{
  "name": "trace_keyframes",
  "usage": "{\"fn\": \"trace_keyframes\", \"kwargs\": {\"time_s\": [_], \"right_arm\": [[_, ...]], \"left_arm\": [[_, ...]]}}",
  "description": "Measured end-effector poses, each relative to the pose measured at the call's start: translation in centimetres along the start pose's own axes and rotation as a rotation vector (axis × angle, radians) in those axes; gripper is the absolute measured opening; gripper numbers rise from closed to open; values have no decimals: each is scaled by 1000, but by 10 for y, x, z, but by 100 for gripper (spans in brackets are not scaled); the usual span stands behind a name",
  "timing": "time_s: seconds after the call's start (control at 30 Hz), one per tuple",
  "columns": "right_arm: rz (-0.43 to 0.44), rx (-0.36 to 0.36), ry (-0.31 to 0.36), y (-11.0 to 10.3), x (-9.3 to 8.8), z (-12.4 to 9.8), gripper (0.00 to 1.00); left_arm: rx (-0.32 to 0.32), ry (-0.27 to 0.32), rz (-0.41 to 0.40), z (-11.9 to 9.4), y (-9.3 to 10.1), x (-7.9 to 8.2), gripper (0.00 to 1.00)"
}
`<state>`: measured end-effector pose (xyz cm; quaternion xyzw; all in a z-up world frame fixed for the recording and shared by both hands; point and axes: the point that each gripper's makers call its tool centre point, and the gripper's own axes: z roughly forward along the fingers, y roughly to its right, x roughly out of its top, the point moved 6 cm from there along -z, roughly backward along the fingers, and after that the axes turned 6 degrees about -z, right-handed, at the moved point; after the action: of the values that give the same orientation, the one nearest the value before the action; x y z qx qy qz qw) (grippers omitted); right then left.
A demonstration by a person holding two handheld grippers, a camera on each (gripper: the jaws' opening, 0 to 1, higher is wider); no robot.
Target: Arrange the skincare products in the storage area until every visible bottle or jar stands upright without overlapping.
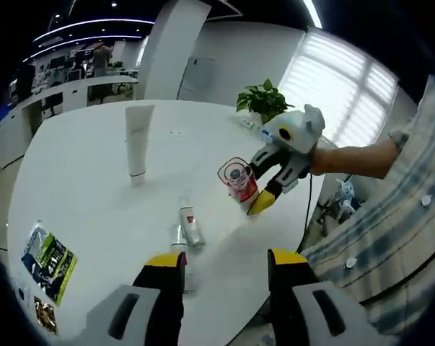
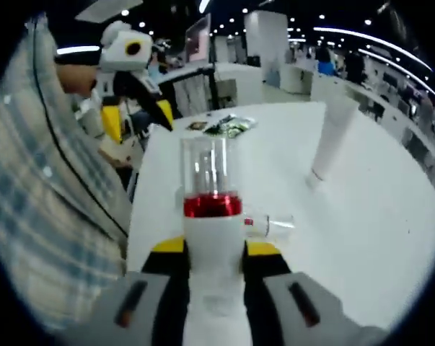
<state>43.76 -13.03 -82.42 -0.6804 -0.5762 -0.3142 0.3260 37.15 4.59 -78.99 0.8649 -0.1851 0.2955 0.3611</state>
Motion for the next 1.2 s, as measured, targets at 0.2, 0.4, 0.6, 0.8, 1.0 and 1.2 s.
{"fn": "trace_keyframes", "kwargs": {"time_s": [0.2,0.4,0.6,0.8,1.0,1.2], "right_arm": [[60,34,161,-15,34,-3,25],[104,67,308,-23,64,-7,25],[119,50,348,-31,74,-7,26],[121,-6,338,-36,77,-1,26],[140,-42,377,-44,87,2,26],[165,-65,395,-47,90,3,26]], "left_arm": [[-79,83,-19,8,13,23,47],[-182,169,-30,7,26,40,47],[-177,205,-16,6,33,49,48],[-156,247,-29,13,42,55,48],[-132,288,-45,18,45,57,39],[-123,301,-3,12,48,58,35]]}}
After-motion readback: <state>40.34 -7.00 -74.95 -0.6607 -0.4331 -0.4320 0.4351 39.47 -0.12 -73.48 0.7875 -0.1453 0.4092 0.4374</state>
